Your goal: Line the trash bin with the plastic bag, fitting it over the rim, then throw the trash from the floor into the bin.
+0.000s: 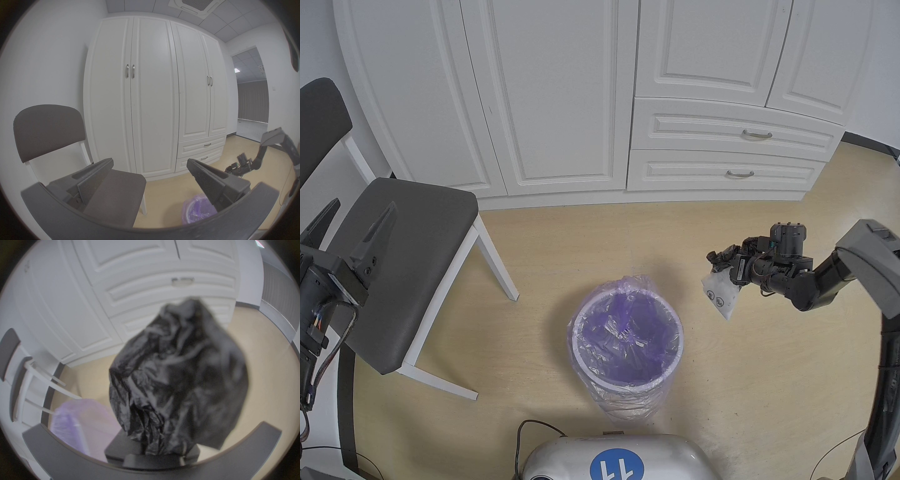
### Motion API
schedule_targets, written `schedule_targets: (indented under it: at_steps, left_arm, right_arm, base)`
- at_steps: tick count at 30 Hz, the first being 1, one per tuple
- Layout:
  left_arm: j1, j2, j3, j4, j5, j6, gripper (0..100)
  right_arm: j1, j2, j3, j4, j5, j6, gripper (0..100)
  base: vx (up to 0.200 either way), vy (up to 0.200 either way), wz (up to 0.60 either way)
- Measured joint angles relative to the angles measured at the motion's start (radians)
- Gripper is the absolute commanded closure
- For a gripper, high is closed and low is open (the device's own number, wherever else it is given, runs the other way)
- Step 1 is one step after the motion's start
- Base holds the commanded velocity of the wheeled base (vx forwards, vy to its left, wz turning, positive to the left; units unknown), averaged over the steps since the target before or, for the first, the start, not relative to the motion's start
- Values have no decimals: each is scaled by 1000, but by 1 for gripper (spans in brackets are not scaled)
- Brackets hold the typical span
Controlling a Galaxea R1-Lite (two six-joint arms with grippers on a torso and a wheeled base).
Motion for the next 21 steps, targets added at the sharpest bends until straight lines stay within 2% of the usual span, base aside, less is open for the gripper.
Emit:
schedule_targets:
  at_steps: [4,7,13,16,21]
  left_arm:
    - [-1,-7,-1,0,-1,0,0]
    - [-1,-11,-2,0,-2,0,0]
    - [-3,-18,-2,1,-4,1,0]
    - [-4,-20,-1,2,-4,2,0]
    - [-5,-21,0,2,-4,1,0]
  right_arm:
    - [70,-198,199,-87,4,-30,100]
    - [153,-340,348,-147,4,-50,100]
    - [407,-555,601,-264,-18,-78,100]
    - [531,-605,675,-348,-30,-84,100]
    - [614,-565,720,-518,-44,-89,100]
  base:
    - [0,0,0]
    - [0,0,0]
    - [0,0,0]
    - [0,0,0]
    - [0,0,0]
